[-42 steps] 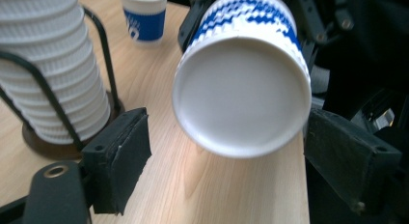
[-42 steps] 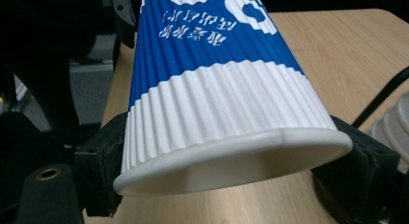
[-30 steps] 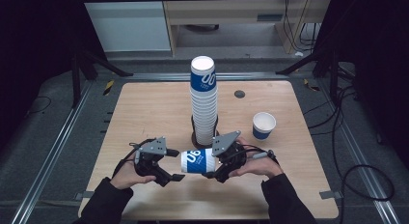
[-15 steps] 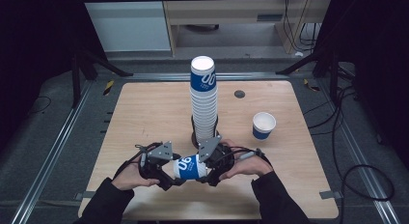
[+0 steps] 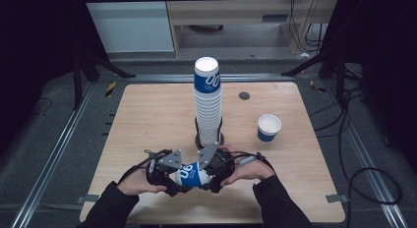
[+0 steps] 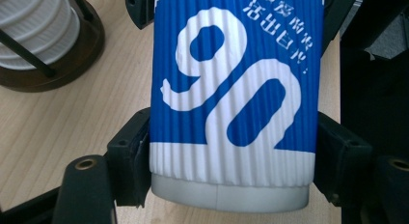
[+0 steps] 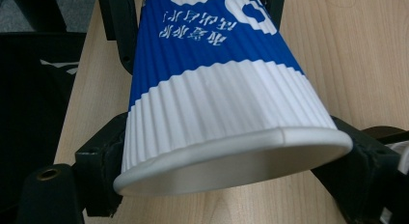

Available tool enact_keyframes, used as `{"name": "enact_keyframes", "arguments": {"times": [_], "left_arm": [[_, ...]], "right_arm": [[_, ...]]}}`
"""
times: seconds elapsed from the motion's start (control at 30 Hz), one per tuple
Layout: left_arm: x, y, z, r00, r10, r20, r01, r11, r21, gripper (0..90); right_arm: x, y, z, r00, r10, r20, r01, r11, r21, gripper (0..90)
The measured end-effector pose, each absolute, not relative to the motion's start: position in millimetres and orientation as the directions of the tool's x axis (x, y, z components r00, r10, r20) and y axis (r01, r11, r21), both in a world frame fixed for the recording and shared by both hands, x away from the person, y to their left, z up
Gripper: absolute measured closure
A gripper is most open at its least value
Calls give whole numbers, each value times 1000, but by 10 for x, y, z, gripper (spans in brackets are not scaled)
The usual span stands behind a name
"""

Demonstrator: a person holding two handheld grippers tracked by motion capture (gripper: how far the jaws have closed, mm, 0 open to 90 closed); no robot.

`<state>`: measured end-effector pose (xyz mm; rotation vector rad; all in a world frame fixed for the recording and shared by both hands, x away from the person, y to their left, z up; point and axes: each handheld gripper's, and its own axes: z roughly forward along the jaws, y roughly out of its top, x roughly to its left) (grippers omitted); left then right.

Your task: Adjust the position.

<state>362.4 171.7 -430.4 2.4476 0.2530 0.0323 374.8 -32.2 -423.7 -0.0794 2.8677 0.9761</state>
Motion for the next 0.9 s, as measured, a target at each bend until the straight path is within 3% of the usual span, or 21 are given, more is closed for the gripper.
{"name": "enact_keyframes", "arguments": {"times": [0.33,0.43,0.9], "left_arm": [[3635,1744,-4280,982,184,-50,173,-744,646,275],[3648,1765,-4270,981,190,-50,176,-738,651,276],[3713,1922,-4218,972,231,-52,202,-693,692,275]], "right_arm": [[3754,-342,-4212,-994,-3,-113,-74,774,629,118],[3759,-379,-4152,-994,16,-112,-64,742,667,78],[3800,-688,-3949,-987,134,-90,8,600,800,53]]}}
